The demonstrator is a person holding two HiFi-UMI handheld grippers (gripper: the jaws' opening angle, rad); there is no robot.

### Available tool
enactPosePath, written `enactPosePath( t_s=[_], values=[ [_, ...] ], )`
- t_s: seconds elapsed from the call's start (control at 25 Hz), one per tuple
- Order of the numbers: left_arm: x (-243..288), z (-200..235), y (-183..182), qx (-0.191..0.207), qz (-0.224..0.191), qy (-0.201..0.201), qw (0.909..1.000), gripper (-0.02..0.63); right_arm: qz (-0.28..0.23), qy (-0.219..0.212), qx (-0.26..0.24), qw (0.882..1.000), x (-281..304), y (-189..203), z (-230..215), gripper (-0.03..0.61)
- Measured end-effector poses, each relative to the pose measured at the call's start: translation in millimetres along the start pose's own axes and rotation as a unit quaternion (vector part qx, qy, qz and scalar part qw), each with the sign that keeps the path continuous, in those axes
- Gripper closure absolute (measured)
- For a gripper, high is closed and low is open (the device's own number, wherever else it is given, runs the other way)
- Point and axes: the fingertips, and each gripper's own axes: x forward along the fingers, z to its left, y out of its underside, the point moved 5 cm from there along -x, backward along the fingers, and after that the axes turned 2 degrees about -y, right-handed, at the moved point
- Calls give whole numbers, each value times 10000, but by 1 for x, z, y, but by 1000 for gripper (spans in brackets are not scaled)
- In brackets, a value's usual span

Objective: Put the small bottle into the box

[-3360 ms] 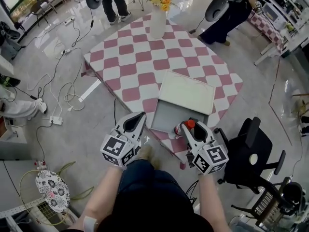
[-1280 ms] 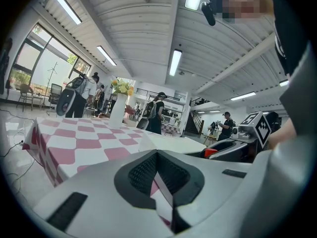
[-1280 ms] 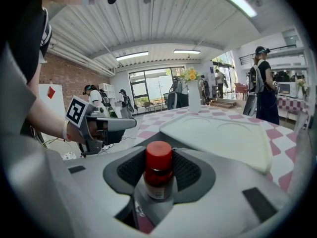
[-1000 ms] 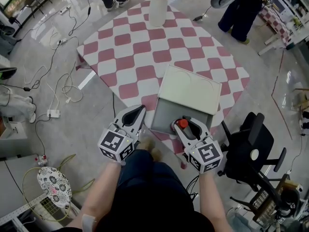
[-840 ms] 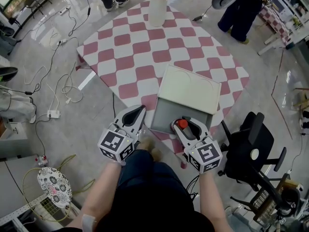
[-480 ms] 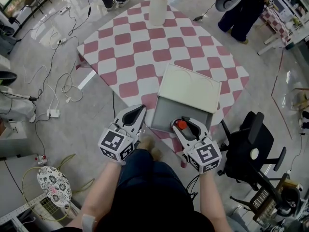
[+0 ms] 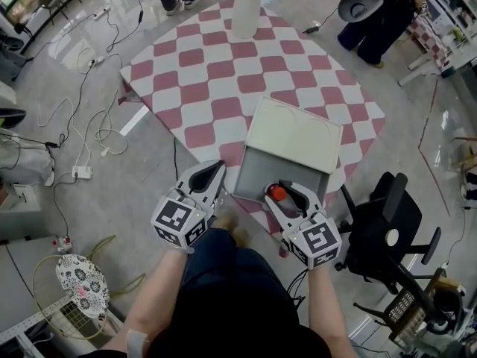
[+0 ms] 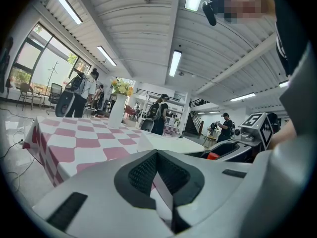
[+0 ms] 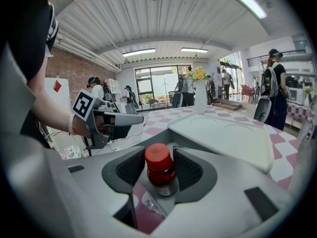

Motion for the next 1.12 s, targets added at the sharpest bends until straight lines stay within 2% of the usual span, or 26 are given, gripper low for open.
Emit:
enactPosePath(
  t_s=[0.2,0.28,0.72,1.12],
  values=[
    [-1,-1,1,-5,-2,5,10000,614,-27,-45,-12,10000,-3,0,2,396],
    [-2,-2,1,-8,-7,1,10000,614,-33,-58,-25,10000,-4,-1,4,360],
    [-6,-4,-1,4,-19,9,10000,614,-201,78,-139,9997,-14,-8,4,359],
    [-9,-9,-4,48,-41,51,10000,612,-488,248,2,9985,-27,-15,1,359]
  ],
)
